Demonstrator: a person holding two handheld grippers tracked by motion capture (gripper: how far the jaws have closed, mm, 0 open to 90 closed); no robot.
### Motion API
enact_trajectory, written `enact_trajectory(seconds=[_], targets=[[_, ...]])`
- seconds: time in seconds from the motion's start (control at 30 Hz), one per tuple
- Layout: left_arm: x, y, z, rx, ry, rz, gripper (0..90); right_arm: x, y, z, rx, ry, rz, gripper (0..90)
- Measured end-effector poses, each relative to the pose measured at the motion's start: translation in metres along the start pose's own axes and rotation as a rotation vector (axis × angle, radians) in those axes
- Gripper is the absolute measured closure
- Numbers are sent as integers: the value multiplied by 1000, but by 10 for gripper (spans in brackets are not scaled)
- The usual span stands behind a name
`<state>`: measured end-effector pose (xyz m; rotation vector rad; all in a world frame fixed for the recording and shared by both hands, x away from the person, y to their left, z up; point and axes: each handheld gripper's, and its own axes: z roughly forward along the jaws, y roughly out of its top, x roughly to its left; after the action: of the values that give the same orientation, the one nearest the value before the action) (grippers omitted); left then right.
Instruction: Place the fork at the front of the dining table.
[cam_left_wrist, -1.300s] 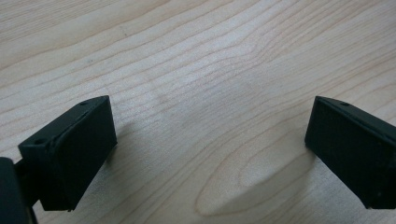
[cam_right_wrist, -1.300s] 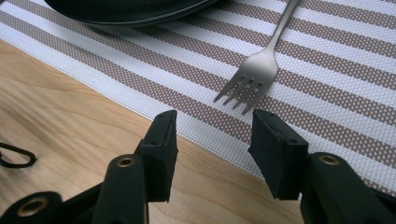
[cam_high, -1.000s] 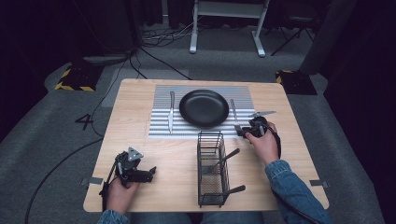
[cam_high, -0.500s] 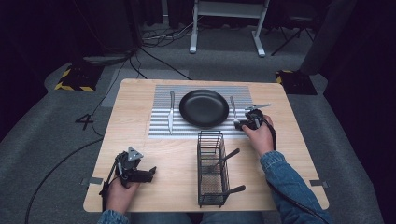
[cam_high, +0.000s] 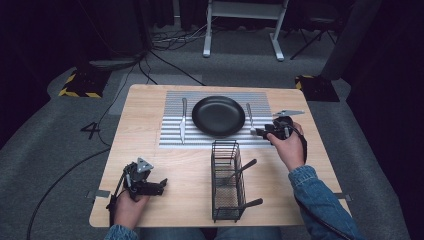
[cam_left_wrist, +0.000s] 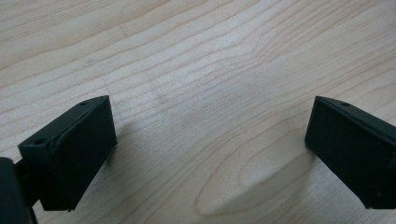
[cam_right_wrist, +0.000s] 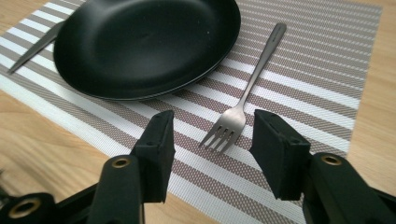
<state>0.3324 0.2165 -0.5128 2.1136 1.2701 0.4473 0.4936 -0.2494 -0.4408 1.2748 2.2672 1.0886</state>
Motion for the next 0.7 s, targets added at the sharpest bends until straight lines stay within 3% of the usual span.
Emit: enact_trajectory(seconds=[0.33, 0.43, 0.7], targets=[[0, 0, 0, 0, -1, 0, 21, 3, -11, -43, -37, 14, -38, 447], [0, 0, 0, -1, -4, 1, 22, 3, -20, -60, -40, 33, -51, 440], [0, 0, 0, 0, -6, 6, 22, 3, -41, -85, -33, 54, -81, 427]])
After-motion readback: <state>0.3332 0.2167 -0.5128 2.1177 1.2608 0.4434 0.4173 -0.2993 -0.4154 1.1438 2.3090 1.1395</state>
